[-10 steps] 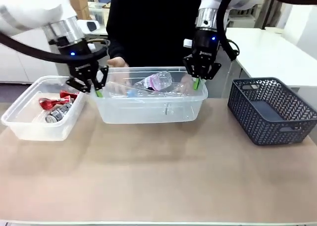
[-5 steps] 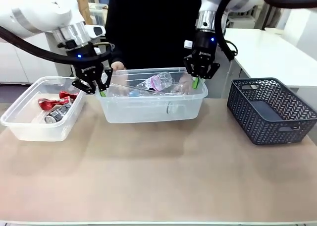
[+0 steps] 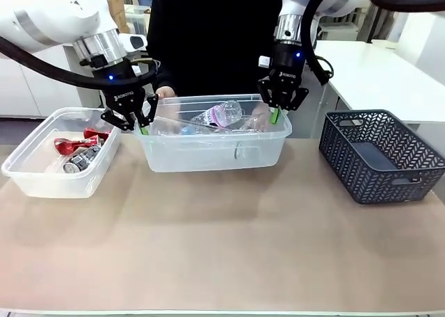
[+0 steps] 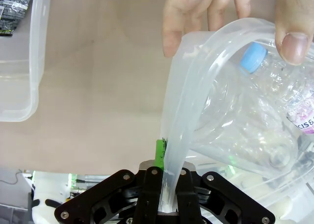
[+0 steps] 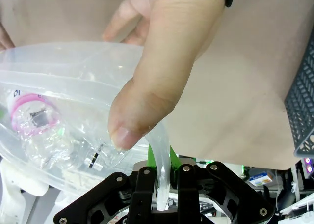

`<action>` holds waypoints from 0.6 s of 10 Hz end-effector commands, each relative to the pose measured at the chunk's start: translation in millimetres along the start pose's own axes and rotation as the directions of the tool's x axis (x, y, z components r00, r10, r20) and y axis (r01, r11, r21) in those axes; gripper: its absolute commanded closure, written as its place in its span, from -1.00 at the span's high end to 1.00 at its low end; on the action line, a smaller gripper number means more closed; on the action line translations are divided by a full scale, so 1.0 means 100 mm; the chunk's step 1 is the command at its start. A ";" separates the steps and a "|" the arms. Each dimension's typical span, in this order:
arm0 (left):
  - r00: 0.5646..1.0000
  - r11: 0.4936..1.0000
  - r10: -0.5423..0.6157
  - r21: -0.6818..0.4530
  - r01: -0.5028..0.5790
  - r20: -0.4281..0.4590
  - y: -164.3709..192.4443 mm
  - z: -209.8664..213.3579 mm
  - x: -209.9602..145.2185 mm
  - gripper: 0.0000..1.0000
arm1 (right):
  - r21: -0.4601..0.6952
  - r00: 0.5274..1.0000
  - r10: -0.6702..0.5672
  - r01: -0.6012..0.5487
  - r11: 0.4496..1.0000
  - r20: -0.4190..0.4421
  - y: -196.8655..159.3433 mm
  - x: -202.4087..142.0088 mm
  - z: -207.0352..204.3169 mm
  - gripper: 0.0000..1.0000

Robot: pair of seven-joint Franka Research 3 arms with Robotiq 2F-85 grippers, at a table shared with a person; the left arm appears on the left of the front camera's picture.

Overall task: Sort the waste into each basket.
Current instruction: Release the Organizing box you were holding.

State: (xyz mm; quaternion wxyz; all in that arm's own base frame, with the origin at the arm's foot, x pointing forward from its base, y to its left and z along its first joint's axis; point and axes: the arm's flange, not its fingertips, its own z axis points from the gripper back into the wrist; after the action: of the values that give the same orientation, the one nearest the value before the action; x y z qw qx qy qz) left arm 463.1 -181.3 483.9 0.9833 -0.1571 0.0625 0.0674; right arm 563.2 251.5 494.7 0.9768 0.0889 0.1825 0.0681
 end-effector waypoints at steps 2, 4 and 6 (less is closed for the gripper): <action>1.000 1.000 0.008 0.000 -0.008 0.020 0.04 0.05 -0.02 -0.94 | 0.004 1.000 0.005 -0.005 1.000 0.001 0.01 -0.03 0.01 -0.89; 1.000 1.000 0.000 0.000 0.000 0.000 0.00 0.00 0.00 -0.44 | 0.000 1.000 0.000 0.000 1.000 0.000 0.00 0.00 0.00 -0.49; 1.000 1.000 -0.007 0.017 0.007 0.028 -0.05 0.09 -0.10 0.71 | 0.023 0.991 0.006 -0.010 1.000 0.135 -0.08 -0.25 0.00 0.62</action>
State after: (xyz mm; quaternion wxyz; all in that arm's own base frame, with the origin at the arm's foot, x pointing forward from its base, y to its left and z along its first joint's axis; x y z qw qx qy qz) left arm 461.3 -185.4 486.8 0.9836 -0.1575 0.0602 0.0636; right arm 563.0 248.9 503.8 0.9811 0.0946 0.1569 0.0630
